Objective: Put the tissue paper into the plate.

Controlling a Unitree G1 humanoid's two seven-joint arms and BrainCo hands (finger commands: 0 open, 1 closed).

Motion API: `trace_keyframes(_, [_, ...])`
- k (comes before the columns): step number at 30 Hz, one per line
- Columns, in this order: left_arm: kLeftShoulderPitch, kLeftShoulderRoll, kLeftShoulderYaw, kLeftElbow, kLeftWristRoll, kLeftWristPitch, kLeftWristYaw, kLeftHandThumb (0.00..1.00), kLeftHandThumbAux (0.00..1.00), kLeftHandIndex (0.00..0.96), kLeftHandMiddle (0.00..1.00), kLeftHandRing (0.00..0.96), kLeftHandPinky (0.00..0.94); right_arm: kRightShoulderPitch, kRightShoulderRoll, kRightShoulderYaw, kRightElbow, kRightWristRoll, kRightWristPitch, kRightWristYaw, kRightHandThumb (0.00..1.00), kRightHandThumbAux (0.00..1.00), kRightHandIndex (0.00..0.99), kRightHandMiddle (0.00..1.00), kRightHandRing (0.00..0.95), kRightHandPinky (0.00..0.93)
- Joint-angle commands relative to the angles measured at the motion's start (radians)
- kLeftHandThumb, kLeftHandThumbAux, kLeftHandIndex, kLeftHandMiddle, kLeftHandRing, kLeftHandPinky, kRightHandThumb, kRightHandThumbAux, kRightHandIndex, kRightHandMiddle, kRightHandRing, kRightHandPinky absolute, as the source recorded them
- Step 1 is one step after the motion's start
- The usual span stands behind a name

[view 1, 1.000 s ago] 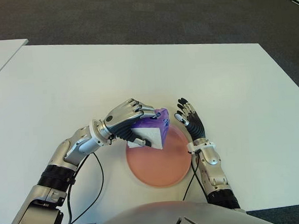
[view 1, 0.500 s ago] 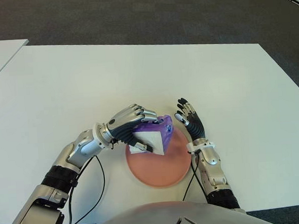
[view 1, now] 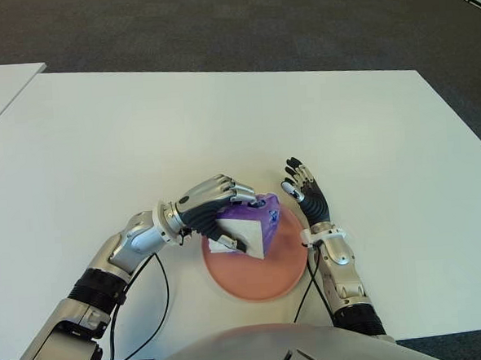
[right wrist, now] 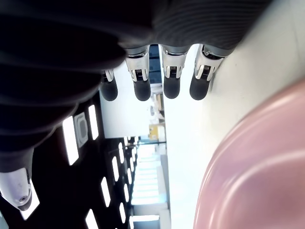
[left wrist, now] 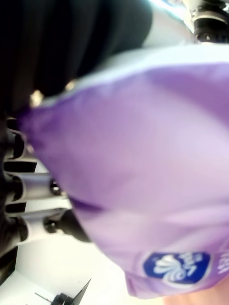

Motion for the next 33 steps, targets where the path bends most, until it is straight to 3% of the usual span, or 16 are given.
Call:
trace_keyframes(1, [0.01, 0.049, -0.046, 0.001, -0.01, 0.007, -0.086, 0.691, 0.701, 0.439, 0.756, 0.716, 0.688, 0.071, 0.004, 0.006, 0.075, -0.008, 0.086, -0.008, 0.0, 0.549, 0.0, 0.0, 0.0, 0.0])
trace_keyframes(2, [0.013, 0.068, -0.064, -0.014, -0.034, 0.023, -0.124, 0.515, 0.628, 0.407, 0.625, 0.587, 0.566, 0.07, 0.004, 0.006, 0.075, -0.008, 0.087, -0.009, 0.0, 0.551, 0.0, 0.0, 0.0, 0.0])
trace_keyframes(3, [0.026, 0.101, -0.078, -0.043, -0.067, 0.049, -0.172, 0.45, 0.602, 0.396, 0.578, 0.541, 0.522, 0.071, 0.005, 0.006, 0.075, -0.007, 0.087, -0.008, 0.0, 0.551, 0.0, 0.0, 0.0, 0.0])
trace_keyframes(5, [0.04, 0.143, -0.092, -0.083, -0.105, 0.089, -0.236, 0.24, 0.552, 0.236, 0.333, 0.287, 0.273, 0.071, 0.005, 0.007, 0.074, -0.007, 0.088, -0.008, 0.0, 0.554, 0.0, 0.0, 0.0, 0.0])
trace_keyframes(6, [0.043, 0.154, -0.095, -0.098, -0.117, 0.105, -0.258, 0.168, 0.541, 0.181, 0.251, 0.203, 0.183, 0.071, 0.004, 0.007, 0.074, -0.007, 0.088, -0.007, 0.0, 0.556, 0.0, 0.0, 0.0, 0.0])
trace_keyframes(9, [0.039, 0.183, -0.106, -0.139, -0.129, 0.162, -0.323, 0.067, 0.518, 0.094, 0.126, 0.083, 0.066, 0.073, 0.004, 0.007, 0.075, -0.007, 0.085, -0.005, 0.0, 0.557, 0.0, 0.0, 0.0, 0.0])
trace_keyframes(16, [0.039, 0.204, -0.089, -0.204, -0.071, 0.227, -0.365, 0.005, 0.444, 0.01, 0.013, 0.006, 0.005, 0.075, 0.003, 0.006, 0.082, -0.003, 0.067, 0.002, 0.0, 0.56, 0.0, 0.0, 0.0, 0.0])
trace_keyframes(33, [0.075, 0.143, -0.008, -0.198, 0.17, 0.172, -0.119, 0.006, 0.313, 0.0, 0.0, 0.0, 0.0, 0.072, 0.0, 0.001, 0.099, 0.005, 0.043, 0.017, 0.0, 0.568, 0.0, 0.0, 0.0, 0.0])
